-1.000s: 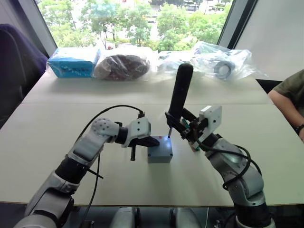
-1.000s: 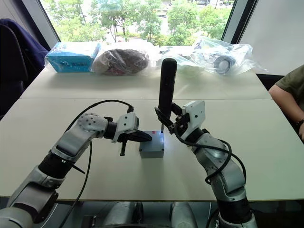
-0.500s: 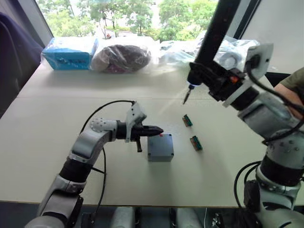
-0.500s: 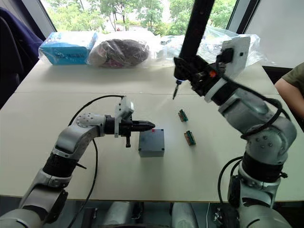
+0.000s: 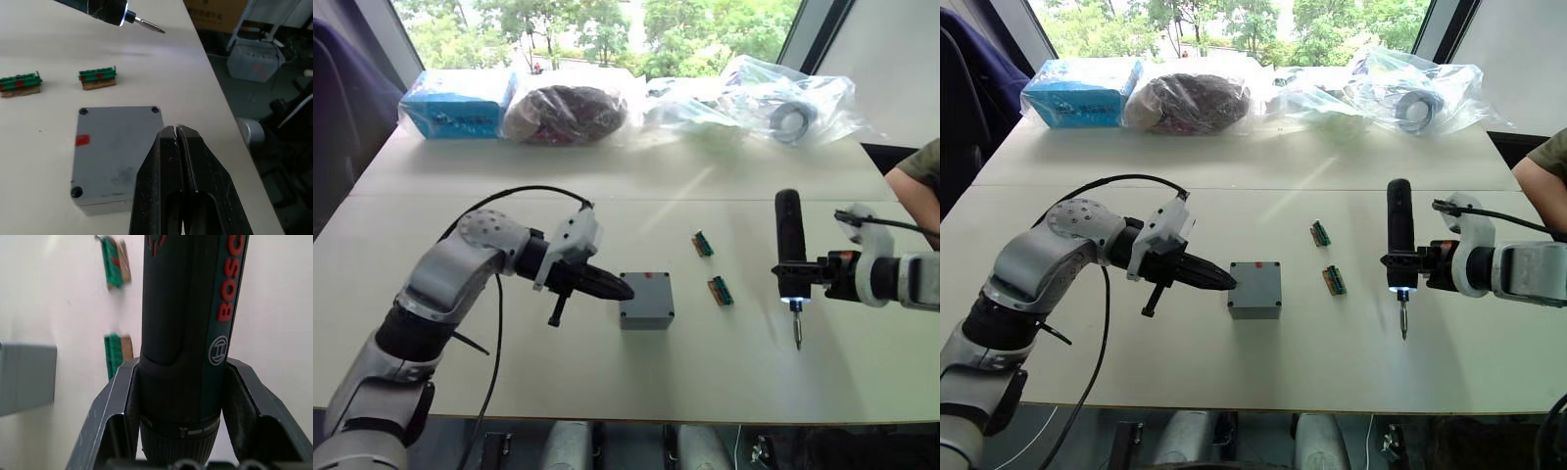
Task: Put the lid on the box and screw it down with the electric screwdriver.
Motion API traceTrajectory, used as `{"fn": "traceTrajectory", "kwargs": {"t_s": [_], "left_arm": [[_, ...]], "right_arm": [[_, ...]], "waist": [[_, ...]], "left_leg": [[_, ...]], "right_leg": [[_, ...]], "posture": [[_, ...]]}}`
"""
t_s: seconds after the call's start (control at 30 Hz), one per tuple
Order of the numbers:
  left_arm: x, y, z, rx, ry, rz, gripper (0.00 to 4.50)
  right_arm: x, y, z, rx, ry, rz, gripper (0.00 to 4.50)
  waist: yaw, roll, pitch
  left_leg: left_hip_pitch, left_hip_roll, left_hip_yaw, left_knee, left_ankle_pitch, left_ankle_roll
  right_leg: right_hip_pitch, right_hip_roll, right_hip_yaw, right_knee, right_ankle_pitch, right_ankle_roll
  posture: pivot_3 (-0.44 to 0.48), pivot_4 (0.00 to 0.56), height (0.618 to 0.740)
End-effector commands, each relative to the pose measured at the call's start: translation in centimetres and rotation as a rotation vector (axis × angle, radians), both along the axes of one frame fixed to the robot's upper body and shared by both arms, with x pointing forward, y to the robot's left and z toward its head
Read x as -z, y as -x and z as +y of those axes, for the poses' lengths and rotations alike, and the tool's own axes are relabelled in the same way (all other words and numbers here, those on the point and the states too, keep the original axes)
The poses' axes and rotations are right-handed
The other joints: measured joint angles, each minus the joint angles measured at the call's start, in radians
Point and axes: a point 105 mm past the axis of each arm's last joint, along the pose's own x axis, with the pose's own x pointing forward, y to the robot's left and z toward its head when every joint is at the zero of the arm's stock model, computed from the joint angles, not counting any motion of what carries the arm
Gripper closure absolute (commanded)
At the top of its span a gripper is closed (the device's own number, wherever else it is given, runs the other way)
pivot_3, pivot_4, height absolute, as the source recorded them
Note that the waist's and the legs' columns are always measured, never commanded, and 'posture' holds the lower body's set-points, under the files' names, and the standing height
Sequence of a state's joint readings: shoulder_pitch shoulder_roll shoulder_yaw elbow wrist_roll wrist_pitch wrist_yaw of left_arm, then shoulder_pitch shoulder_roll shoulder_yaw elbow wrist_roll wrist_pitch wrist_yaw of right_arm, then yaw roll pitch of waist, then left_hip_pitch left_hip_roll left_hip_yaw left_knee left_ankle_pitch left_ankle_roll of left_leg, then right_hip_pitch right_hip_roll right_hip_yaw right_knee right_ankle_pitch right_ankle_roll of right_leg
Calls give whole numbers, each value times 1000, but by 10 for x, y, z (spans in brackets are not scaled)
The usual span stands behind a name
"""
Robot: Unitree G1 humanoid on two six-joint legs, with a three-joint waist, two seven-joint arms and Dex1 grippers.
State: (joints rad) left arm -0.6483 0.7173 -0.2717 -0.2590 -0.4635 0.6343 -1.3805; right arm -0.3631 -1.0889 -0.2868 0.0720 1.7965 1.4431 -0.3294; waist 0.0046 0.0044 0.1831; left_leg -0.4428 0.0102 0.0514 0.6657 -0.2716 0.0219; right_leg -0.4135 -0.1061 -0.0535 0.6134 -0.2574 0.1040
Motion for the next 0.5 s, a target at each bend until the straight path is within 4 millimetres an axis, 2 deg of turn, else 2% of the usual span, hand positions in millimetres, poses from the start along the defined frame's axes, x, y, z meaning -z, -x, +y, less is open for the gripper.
{"fn": "traceTrajectory", "kwargs": {"t_s": [0.03,0.27,0.5], "left_arm": [[2,2,-1,14,-15,-47,4500],[10,2,6,-26,-38,-40,4500],[13,0,9,-45,-48,-41,4500]], "right_arm": [[-4,-6,-3,70,-76,10,2761],[11,-6,-16,143,-60,111,2761],[24,-4,-15,154,-70,150,2761]], "waist": [[2,0,0],[8,0,0],[8,0,0]], "left_leg": [[0,1,0,0,0,0],[0,2,-1,1,0,0],[0,2,-1,2,0,-1]], "right_leg": [[0,1,0,0,0,0],[0,3,2,1,0,0],[0,4,2,1,0,0]], "posture": [[0,150,740],[0,150,740],[0,150,740]]}}
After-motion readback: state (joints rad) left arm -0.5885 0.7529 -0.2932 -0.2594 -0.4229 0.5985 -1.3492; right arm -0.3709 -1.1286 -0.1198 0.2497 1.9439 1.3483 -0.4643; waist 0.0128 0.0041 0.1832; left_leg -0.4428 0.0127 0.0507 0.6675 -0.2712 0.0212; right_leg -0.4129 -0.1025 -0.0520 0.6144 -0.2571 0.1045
